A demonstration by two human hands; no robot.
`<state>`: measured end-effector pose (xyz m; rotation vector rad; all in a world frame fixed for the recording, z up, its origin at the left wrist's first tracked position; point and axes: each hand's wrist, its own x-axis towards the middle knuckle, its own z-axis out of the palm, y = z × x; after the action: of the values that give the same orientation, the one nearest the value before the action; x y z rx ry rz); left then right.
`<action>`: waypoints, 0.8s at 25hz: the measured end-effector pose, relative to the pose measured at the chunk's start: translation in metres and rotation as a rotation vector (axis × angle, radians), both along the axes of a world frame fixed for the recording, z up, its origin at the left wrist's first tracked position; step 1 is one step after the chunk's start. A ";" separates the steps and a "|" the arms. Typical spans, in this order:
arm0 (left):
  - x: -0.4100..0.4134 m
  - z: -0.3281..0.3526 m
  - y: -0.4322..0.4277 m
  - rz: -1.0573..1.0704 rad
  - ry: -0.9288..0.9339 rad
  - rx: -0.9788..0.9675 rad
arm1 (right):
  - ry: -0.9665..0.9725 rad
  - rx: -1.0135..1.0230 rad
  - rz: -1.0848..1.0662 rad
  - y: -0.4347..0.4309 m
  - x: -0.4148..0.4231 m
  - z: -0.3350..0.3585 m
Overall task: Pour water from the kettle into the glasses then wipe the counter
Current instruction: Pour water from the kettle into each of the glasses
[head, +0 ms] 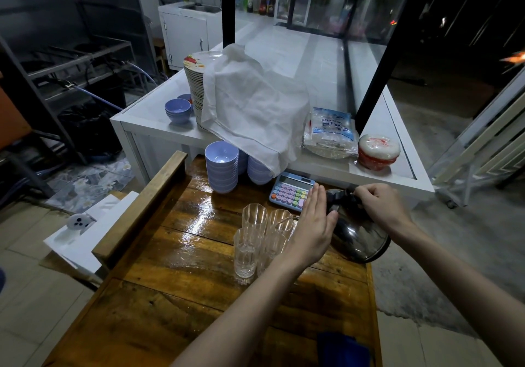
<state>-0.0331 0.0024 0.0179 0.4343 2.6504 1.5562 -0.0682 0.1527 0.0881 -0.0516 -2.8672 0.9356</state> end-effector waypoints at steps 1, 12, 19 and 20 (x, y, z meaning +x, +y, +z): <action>0.000 0.000 0.000 -0.001 -0.001 0.000 | -0.001 -0.003 0.001 0.000 0.000 0.000; -0.002 0.006 -0.003 -0.032 0.016 -0.049 | -0.014 -0.030 0.014 0.002 0.000 0.000; 0.000 0.007 -0.002 -0.046 0.033 -0.069 | -0.013 -0.021 0.021 0.004 0.002 0.004; 0.000 0.007 -0.001 -0.044 0.032 -0.067 | -0.014 -0.020 0.029 0.004 0.002 0.005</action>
<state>-0.0327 0.0012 0.0251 0.5139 2.6884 1.4558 -0.0662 0.1565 0.0929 -0.0194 -2.8793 0.9729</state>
